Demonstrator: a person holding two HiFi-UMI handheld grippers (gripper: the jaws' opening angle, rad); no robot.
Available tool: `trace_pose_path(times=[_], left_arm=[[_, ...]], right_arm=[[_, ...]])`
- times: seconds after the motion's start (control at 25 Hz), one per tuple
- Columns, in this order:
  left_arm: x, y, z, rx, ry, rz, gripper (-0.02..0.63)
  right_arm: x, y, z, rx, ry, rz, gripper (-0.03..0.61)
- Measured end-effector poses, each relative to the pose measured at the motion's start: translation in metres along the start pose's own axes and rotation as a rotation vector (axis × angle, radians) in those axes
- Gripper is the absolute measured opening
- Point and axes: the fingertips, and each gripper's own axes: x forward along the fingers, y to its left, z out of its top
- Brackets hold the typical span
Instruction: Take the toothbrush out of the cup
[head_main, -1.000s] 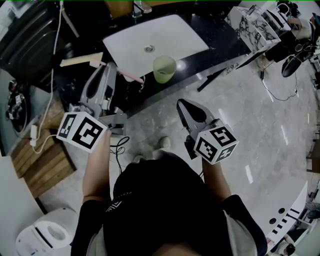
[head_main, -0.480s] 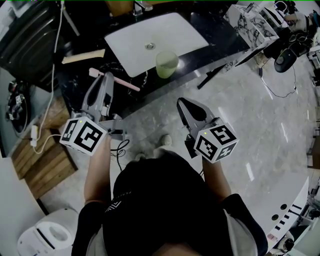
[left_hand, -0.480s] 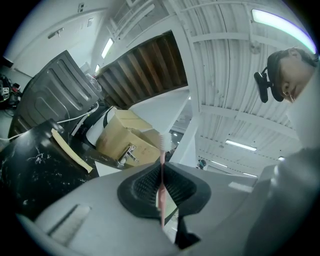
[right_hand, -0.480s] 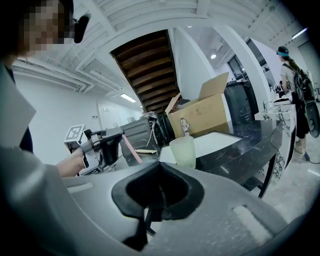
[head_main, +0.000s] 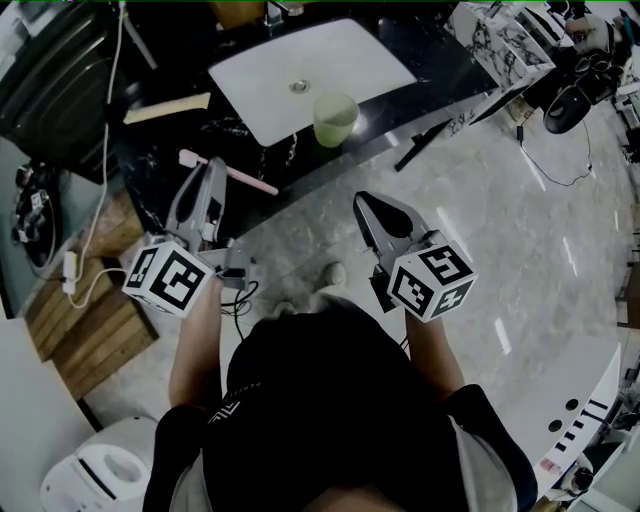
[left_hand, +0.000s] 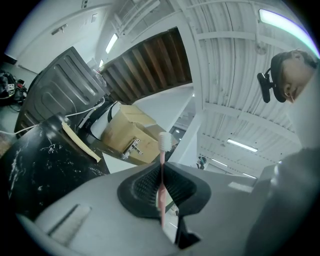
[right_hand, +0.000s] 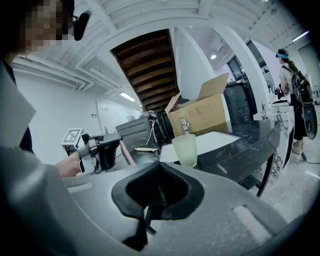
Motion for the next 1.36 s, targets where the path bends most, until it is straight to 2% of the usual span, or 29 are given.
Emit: trace_pose_path(times=[0.24,0.64,0.88,1.04,1.36], left_arm=[[-0.009,0.011,-0.014,-0.018,0.044,0.020,0.031],[-0.015,0.010,-0.021,-0.054,0.046,0.014,0.031],[-0.016,0.009,-0.027,-0.116,0.047,0.007,0.030],[-0.012,0.002,-0.026,-0.110,0.040,-0.012,0.029],[-0.013,0.003,-0.029,-0.128,0.041,0.004,0.029]], right_arm=[[-0.001,0.000,-0.001,-0.008,-0.003,-0.006,0.002],[-0.008,-0.007,0.005,-0.025,-0.020,-0.040,0.002],[-0.008,-0.007,0.006,-0.024,-0.024,-0.035,0.002],[-0.009,-0.010,0.007,-0.022,-0.029,-0.037,0.002],[-0.009,-0.010,0.007,-0.015,-0.026,-0.032,0.002]])
